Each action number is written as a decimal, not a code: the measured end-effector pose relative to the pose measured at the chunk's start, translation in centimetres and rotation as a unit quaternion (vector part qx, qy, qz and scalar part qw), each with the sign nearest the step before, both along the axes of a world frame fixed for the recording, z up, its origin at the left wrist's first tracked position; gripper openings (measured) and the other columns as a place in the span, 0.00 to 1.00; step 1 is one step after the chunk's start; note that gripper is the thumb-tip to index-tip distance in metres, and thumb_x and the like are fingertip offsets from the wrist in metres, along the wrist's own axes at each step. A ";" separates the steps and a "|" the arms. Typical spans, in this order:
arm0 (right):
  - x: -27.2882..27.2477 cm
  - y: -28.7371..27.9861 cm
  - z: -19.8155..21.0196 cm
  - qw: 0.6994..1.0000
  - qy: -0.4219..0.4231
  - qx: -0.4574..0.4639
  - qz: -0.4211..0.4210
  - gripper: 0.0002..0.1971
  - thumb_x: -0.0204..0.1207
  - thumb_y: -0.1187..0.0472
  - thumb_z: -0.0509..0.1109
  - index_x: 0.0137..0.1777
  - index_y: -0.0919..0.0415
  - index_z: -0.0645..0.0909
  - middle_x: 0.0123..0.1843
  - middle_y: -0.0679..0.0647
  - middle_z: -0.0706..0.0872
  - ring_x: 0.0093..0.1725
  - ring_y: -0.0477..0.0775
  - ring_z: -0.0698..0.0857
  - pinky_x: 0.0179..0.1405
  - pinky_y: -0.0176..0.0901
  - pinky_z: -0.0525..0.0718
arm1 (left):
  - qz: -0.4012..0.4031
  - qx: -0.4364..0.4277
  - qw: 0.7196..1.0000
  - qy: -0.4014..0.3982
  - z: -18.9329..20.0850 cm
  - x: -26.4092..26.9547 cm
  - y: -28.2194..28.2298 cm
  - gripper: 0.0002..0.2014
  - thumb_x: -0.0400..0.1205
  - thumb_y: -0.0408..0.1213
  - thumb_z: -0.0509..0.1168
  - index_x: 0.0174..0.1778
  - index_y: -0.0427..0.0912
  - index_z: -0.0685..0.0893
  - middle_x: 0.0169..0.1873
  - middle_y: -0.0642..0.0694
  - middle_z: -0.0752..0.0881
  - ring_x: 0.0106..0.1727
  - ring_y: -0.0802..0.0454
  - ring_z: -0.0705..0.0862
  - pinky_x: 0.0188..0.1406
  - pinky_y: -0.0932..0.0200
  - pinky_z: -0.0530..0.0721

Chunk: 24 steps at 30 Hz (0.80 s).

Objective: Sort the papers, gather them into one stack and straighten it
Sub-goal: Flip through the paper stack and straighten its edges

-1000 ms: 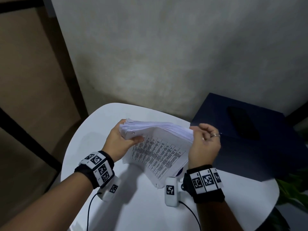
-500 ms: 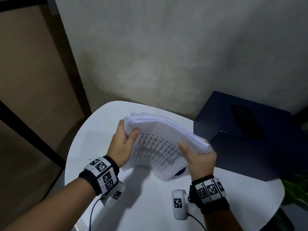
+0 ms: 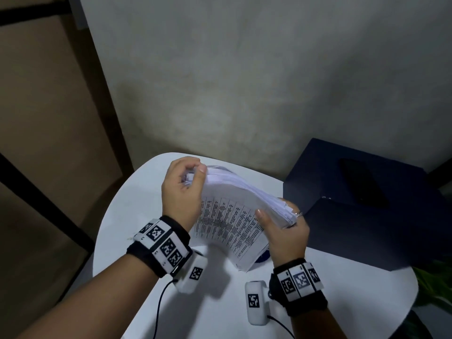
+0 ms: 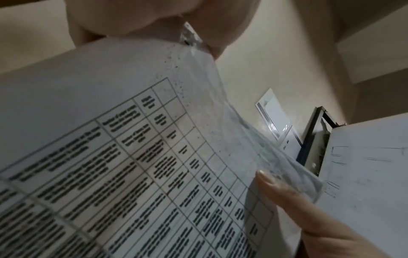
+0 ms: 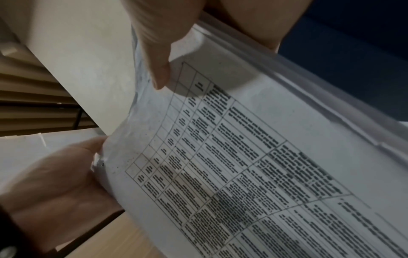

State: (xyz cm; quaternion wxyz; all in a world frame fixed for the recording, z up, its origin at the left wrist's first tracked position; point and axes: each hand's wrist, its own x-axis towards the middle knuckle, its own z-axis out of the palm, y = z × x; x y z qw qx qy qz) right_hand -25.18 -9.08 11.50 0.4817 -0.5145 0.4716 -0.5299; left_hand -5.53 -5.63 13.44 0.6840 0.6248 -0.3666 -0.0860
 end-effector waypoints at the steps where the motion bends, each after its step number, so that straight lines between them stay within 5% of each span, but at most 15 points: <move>1: 0.0 0.0 0.0 1.000 0.000 -0.003 -0.002 0.20 0.63 0.70 0.83 0.55 0.63 0.85 0.49 0.58 0.92 0.48 0.53 0.92 0.49 0.45 0.90 | 0.002 0.001 1.000 0.011 0.0 0.1 -0.2 0.03 0.83 0.32 0.67 0.46 0.42 0.86 0.47 0.45 0.88 0.47 0.59 0.82 0.51 0.65 0.80; 5: 0.2 -0.1 0.3 1.000 -0.015 -0.015 -0.017 0.19 0.64 0.71 0.82 0.54 0.59 0.84 0.48 0.54 0.91 0.44 0.46 0.91 0.45 0.39 0.89 | 0.028 0.012 0.997 0.071 0.4 0.4 -0.5 0.06 0.84 0.32 0.61 0.45 0.41 0.83 0.43 0.52 0.88 0.43 0.59 0.82 0.48 0.67 0.77; 8: 0.7 -0.2 1.3 0.998 -0.048 -0.031 -0.023 0.16 0.68 0.72 0.79 0.55 0.63 0.83 0.45 0.48 0.90 0.43 0.43 0.90 0.43 0.33 0.87 | -0.004 0.007 0.996 0.093 0.8 0.4 -0.7 0.02 0.82 0.38 0.64 0.45 0.45 0.80 0.45 0.44 0.88 0.46 0.54 0.83 0.50 0.62 0.79; 12: 1.5 -0.9 2.9 0.996 -0.028 -0.069 -0.058 0.06 0.72 0.70 0.77 0.48 0.67 0.87 0.41 0.48 0.90 0.41 0.36 0.87 0.45 0.26 0.82 | 0.017 0.026 0.995 0.091 0.6 0.5 -1.2 0.05 0.81 0.33 0.64 0.49 0.46 0.83 0.43 0.47 0.89 0.47 0.50 0.86 0.53 0.58 0.80; 16: 1.6 -1.2 2.8 0.993 -0.026 -0.061 -0.096 0.04 0.76 0.68 0.73 0.45 0.60 0.88 0.42 0.56 0.90 0.43 0.46 0.88 0.45 0.39 0.86 | -0.008 0.012 0.996 0.094 0.5 0.8 -1.1 0.06 0.82 0.35 0.64 0.53 0.46 0.83 0.47 0.46 0.88 0.50 0.50 0.85 0.55 0.59 0.80; 19: 1.9 -1.0 2.9 0.993 -0.020 -0.065 -0.101 0.02 0.76 0.68 0.73 0.44 0.62 0.87 0.42 0.58 0.90 0.41 0.42 0.87 0.43 0.33 0.84 | -0.040 0.016 0.997 0.065 0.1 0.6 -0.9 0.08 0.84 0.37 0.62 0.57 0.46 0.81 0.48 0.49 0.87 0.49 0.57 0.84 0.53 0.68 0.78; 21: 2.0 -1.1 2.9 0.990 -0.012 -0.058 -0.125 0.04 0.76 0.69 0.73 0.42 0.60 0.87 0.41 0.55 0.90 0.40 0.41 0.87 0.44 0.35 0.83 | -0.038 0.013 0.997 0.065 -0.1 0.7 -0.9 0.08 0.85 0.35 0.60 0.57 0.45 0.81 0.47 0.50 0.87 0.48 0.58 0.84 0.52 0.67 0.78; 24: 2.2 -1.2 3.0 0.989 -0.042 -0.045 -0.134 0.07 0.76 0.71 0.71 0.45 0.57 0.85 0.44 0.62 0.91 0.43 0.51 0.89 0.49 0.44 0.86 | -0.059 0.009 0.997 0.057 -0.1 1.1 -0.8 0.09 0.85 0.40 0.61 0.59 0.46 0.80 0.49 0.47 0.87 0.52 0.57 0.83 0.56 0.61 0.79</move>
